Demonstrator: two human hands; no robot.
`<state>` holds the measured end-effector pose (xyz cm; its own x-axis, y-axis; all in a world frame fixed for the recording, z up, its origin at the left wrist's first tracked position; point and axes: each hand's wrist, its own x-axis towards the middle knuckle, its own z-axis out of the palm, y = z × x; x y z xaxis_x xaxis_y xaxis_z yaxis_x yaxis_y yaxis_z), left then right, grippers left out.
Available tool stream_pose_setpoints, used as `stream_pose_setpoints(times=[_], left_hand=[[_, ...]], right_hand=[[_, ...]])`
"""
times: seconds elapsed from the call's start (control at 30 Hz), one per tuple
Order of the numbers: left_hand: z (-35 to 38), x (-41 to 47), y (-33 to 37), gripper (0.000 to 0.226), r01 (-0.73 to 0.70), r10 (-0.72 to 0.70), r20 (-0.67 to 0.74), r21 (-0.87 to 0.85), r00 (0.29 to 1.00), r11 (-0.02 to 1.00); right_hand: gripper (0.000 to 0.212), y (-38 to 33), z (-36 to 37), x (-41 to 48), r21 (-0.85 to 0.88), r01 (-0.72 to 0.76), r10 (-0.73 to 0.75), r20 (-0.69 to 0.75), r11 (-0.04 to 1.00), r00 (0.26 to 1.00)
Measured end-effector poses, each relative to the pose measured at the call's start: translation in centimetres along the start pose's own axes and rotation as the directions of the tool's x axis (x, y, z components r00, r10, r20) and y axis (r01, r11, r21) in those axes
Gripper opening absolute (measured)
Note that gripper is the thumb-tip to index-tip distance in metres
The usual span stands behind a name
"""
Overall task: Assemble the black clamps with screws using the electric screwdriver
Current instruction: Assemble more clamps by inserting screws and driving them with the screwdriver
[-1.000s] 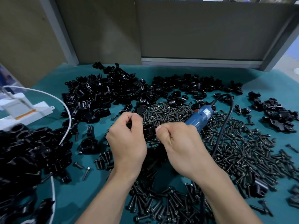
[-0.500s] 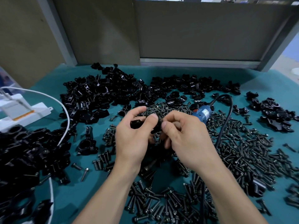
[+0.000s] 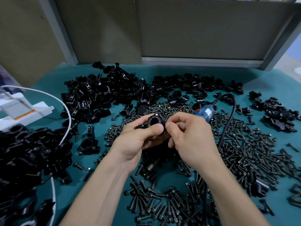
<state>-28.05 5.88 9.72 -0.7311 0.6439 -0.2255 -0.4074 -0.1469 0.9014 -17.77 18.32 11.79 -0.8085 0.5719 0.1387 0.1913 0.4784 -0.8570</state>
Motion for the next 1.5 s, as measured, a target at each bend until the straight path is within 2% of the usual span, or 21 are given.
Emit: stream_pose_setpoints(times=[0.3,0.37,0.5,0.57,0.63,0.7,0.8,0.87,0.97,1.07,1.17,1.23,1.33,1.43,1.5], left_hand=[[0.0,0.0,0.3,0.062,0.054,-0.059,-0.039,-0.112,0.998,0.992],[0.0,0.0,0.2,0.063,0.044,-0.050,-0.045,-0.129,0.998,0.991],[0.3,0.0,-0.4,0.047,0.033,-0.038,-0.048,-0.109,0.998,0.994],[0.5,0.0,-0.5,0.050,0.019,-0.024,-0.045,-0.107,0.999,0.994],[0.6,0.0,-0.5,0.053,-0.002,-0.001,-0.031,-0.121,1.000,0.993],[0.7,-0.1,-0.3,0.056,-0.019,0.017,-0.015,-0.142,1.000,0.990],[0.6,-0.2,-0.2,0.061,-0.040,0.040,0.001,-0.153,0.999,0.987],[0.5,-0.2,-0.1,0.064,-0.053,0.055,0.007,-0.159,0.998,0.986],[0.2,-0.2,0.0,0.058,-0.060,0.064,0.022,-0.145,0.998,0.988],[0.4,-0.3,-0.1,0.057,-0.115,0.117,0.027,-0.043,0.993,0.992],[0.7,-0.3,-0.2,0.058,-0.152,0.151,0.039,0.007,0.988,0.988],[0.7,-0.3,-0.2,0.060,-0.144,0.144,0.034,-0.002,0.989,0.990],[0.7,-0.1,-0.3,0.062,-0.119,0.121,0.030,-0.048,0.992,0.992],[0.8,0.0,-0.4,0.064,-0.110,0.112,0.028,-0.065,0.993,0.992],[0.8,0.0,-0.4,0.063,-0.128,0.129,0.024,-0.056,0.991,0.990]], right_hand=[[0.022,0.0,0.4,0.1,-0.126,0.038,-0.038,0.006,0.991,0.999],[0.022,0.0,0.9,0.0,-0.193,0.030,-0.027,0.019,0.981,0.999],[0.037,-0.4,1.6,-0.2,-0.381,0.025,-0.024,0.007,0.924,1.000],[0.041,-0.6,1.4,-0.3,-0.469,0.037,-0.024,0.035,0.882,0.999],[0.042,-0.5,1.0,-0.2,-0.429,0.025,-0.007,0.044,0.903,0.999],[0.039,-0.2,0.3,0.0,-0.280,0.000,0.016,0.054,0.960,0.998],[0.027,0.0,-0.8,0.0,-0.203,0.070,-0.043,0.134,0.977,0.990],[0.026,0.1,-0.9,0.1,-0.223,0.120,-0.088,0.147,0.968,0.985],[0.034,0.1,-0.6,0.1,-0.317,0.166,-0.136,0.115,0.934,0.984],[0.046,0.2,-0.4,0.1,-0.327,0.070,-0.045,0.085,0.943,0.995],[0.047,0.3,-0.7,0.2,-0.292,-0.006,0.043,0.119,0.956,0.992],[0.041,0.3,-0.9,0.2,-0.257,0.004,0.030,0.127,0.966,0.991],[0.028,0.1,-0.7,0.2,-0.252,0.051,-0.036,0.063,0.966,0.997],[0.035,0.1,-0.1,0.1,-0.313,0.076,-0.072,0.023,0.947,0.997],[0.041,0.2,0.2,0.2,-0.300,0.027,-0.025,0.010,0.954,1.000]])
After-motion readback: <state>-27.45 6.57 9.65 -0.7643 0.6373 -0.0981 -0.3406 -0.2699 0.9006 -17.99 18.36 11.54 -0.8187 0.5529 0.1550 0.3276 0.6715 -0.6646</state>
